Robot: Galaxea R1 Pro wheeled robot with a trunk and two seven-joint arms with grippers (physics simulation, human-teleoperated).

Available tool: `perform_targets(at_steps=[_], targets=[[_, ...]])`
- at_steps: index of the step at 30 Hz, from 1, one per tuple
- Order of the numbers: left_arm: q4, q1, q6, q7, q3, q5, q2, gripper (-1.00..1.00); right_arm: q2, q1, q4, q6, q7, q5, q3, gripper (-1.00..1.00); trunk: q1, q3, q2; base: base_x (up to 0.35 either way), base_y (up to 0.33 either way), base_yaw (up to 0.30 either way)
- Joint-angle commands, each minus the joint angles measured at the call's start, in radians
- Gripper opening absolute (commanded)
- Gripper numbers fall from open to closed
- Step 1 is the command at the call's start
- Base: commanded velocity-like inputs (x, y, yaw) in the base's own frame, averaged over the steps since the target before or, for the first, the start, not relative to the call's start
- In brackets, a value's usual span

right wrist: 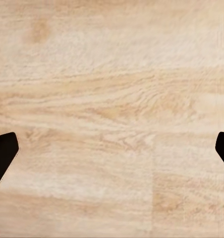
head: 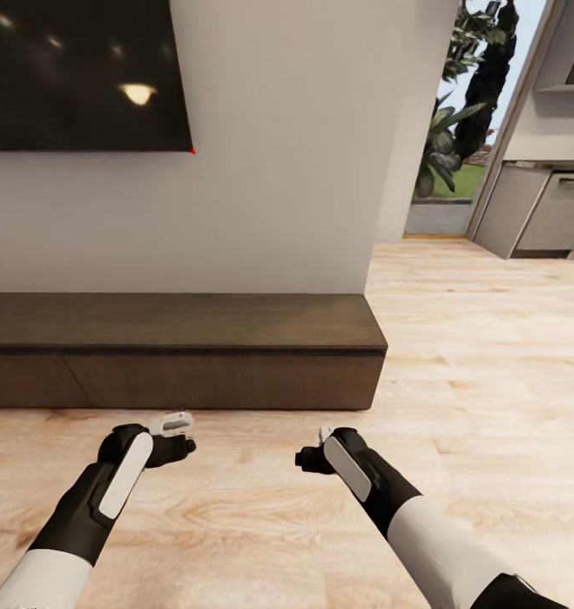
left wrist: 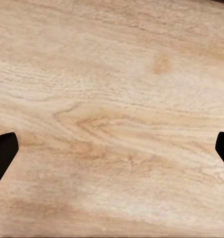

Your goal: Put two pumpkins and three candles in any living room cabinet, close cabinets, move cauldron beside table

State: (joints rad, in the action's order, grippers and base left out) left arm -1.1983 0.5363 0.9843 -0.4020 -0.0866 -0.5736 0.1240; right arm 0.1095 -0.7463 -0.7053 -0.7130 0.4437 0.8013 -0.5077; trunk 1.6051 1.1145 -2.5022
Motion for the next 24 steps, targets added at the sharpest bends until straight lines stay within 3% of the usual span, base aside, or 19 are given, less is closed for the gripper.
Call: perform_targets(at_steps=[1, 5, 8, 16, 24], targets=[[0.029, 0.001, 0.000, -0.011, -0.003, -0.008, 0.001, 1.00, -0.001, 0.000, 0.001, -0.001, 0.008, 0.013, 0.001, 1.00, -0.001, -0.003, 0.000, 0.000, 0.000, 0.004], [0.151, 0.001, -0.024, -0.008, -0.012, 0.006, 0.003, 1.00, -0.002, 0.010, 0.000, 0.001, 0.007, 0.016, 0.006, 1.00, -0.002, -0.015, 0.001, 0.000, 0.000, 0.057], [0.209, 0.000, -0.082, -0.001, -0.015, 0.006, 0.009, 1.00, -0.002, 0.025, 0.007, 0.002, 0.009, 0.016, 0.006, 1.00, -0.004, -0.024, 0.002, 0.000, 0.000, 0.145], [0.238, 0.000, -0.122, 0.000, -0.016, 0.006, 0.005, 1.00, -0.011, 0.099, 0.018, 0.136, 0.009, 0.017, 0.011, 1.00, -0.024, -0.042, 0.037, 0.000, 0.000, 0.209], [0.239, 0.000, -0.122, 0.001, -0.017, 0.005, 0.001, 1.00, -0.019, 0.125, 0.020, 0.174, 0.008, 0.018, 0.011, 1.00, -0.055, -0.066, 0.093, 0.000, 0.000, 0.051]])
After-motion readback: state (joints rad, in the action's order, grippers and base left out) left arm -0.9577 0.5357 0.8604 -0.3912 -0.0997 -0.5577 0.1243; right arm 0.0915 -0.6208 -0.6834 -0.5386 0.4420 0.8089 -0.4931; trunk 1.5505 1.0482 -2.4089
